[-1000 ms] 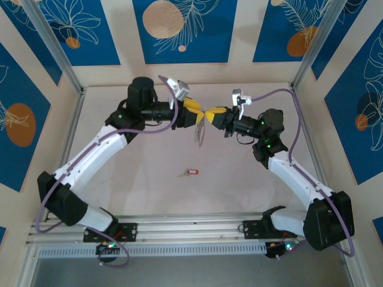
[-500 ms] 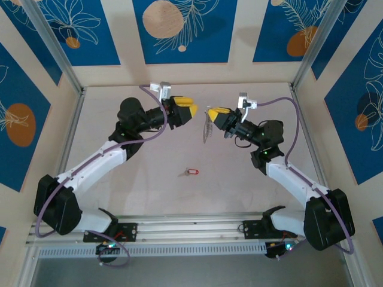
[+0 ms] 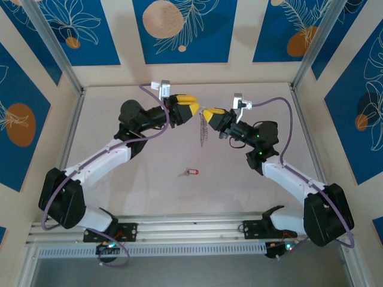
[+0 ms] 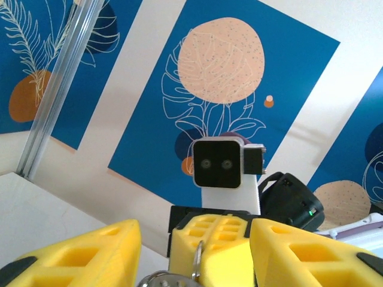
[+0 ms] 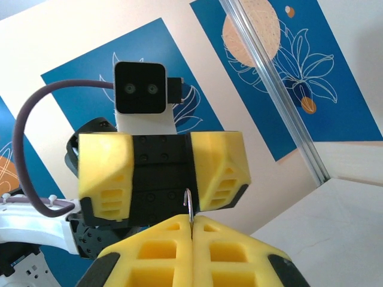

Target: Put the keys on the keyring

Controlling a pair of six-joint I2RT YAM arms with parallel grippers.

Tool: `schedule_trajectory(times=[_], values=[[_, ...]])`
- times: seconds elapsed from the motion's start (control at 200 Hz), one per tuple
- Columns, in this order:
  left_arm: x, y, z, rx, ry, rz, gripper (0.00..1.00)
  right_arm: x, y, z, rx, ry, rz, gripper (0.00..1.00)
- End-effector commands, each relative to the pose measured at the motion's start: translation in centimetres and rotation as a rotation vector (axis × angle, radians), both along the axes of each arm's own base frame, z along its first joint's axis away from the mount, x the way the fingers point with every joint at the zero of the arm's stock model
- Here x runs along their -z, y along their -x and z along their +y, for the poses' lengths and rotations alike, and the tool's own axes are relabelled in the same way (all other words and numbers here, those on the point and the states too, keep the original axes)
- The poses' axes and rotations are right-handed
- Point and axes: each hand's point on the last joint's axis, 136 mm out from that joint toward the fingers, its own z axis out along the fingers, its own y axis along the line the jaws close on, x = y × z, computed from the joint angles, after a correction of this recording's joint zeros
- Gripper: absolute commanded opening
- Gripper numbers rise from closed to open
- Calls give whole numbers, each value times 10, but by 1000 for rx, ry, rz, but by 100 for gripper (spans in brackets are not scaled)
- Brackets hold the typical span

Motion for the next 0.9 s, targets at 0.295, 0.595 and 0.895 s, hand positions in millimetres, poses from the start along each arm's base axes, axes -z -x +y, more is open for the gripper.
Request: schedule_trajectory(times=[0.295,0.595,0.895], values=[[6,3,-10,42,-6,-20,51,-28,-1,-3,28,-57,-70,0],[7,6,-16,78,-12,-25,34,-25,-3,-3,30,-53,-61,0],[4,9,-18,88,-4,-38,8,-23,-3,-2,22,-48,-55,0]])
